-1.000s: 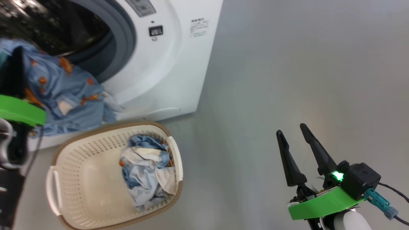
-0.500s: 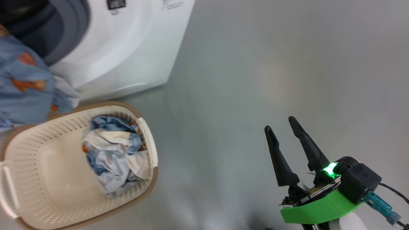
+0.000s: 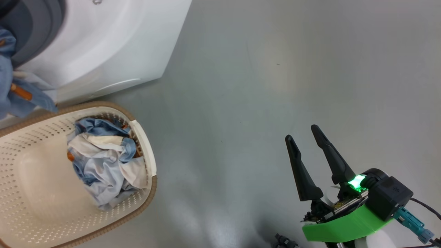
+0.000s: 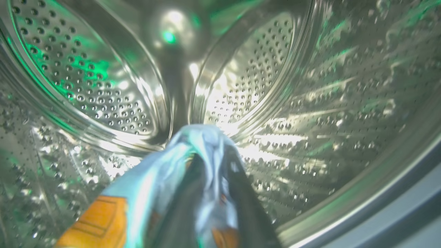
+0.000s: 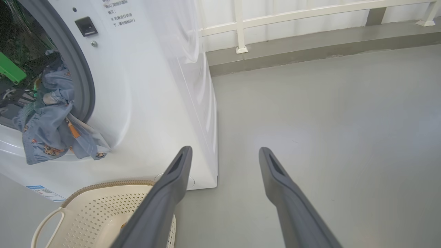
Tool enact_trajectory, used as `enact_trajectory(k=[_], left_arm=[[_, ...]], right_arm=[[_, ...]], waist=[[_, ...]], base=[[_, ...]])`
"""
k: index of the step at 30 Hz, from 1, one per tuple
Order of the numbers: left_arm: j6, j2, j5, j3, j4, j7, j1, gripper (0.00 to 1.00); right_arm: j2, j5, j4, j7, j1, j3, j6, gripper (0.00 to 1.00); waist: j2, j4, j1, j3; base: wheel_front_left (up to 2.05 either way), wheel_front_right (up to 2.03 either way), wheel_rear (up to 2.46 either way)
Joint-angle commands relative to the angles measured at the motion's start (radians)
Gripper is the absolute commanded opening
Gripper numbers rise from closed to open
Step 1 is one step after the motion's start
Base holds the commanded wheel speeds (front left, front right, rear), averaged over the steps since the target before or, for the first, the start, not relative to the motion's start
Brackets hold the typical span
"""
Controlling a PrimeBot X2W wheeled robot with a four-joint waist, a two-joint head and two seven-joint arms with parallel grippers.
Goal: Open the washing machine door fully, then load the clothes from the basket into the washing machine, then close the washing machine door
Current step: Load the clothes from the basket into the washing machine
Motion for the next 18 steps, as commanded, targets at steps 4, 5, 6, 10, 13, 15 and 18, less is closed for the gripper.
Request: enact_trajectory(k=[4, 5, 6, 10, 13, 15, 18], left_arm=[[-0.002, 0.061, -0.002, -0.038, 0.05, -0.003, -0.001, 1.0], [-0.002, 0.056, -0.008, -0.048, 0.065, -0.003, -0.004, 1.0], [-0.002, 0.052, -0.01, -0.058, 0.075, -0.003, -0.005, 1.0], [-0.002, 0.038, -0.017, -0.083, 0.092, -0.004, -0.002, 1.0], [-0.002, 0.032, -0.014, -0.089, 0.09, -0.005, 0.009, 1.0], [-0.002, 0.019, -0.035, -0.08, 0.084, -0.005, 0.03, 1.0], [-0.002, 0.009, -0.043, -0.063, 0.039, -0.005, 0.077, 1.0]], right_arm=[[-0.007, 0.008, -0.007, -0.005, 0.001, 0.02, 0.002, 1.0], [-0.007, 0.006, -0.004, -0.005, -0.001, 0.018, 0.002, 1.0], [-0.007, 0.005, 0.0, -0.005, -0.003, 0.017, 0.002, 1.0], [-0.007, 0.0, 0.01, -0.005, -0.011, 0.007, 0.002, 1.0], [-0.007, -0.002, 0.014, -0.005, -0.016, -0.001, 0.002, 1.0], [-0.007, -0.005, 0.018, -0.005, -0.02, -0.008, 0.002, 1.0], [-0.007, -0.006, 0.023, -0.005, -0.025, -0.026, 0.002, 1.0]], waist=[[-0.0001, 0.018, 0.0, -0.011], [-0.0001, 0.024, 0.0, -0.016], [-0.0001, 0.029, 0.0, -0.02], [-0.0001, 0.047, 0.0, -0.042], [-0.0001, 0.058, 0.0, -0.055], [-0.0001, 0.07, 0.0, -0.068], [-0.0001, 0.095, 0.0, -0.088]], base=[[0.0, 0.0, 0.0], [0.0, 0.0, 0.0], [0.0, 0.0, 0.0], [0.0, 0.0, 0.0], [0.0, 0.0, 0.0], [0.0, 0.0, 0.0], [0.0, 0.0, 0.0]])
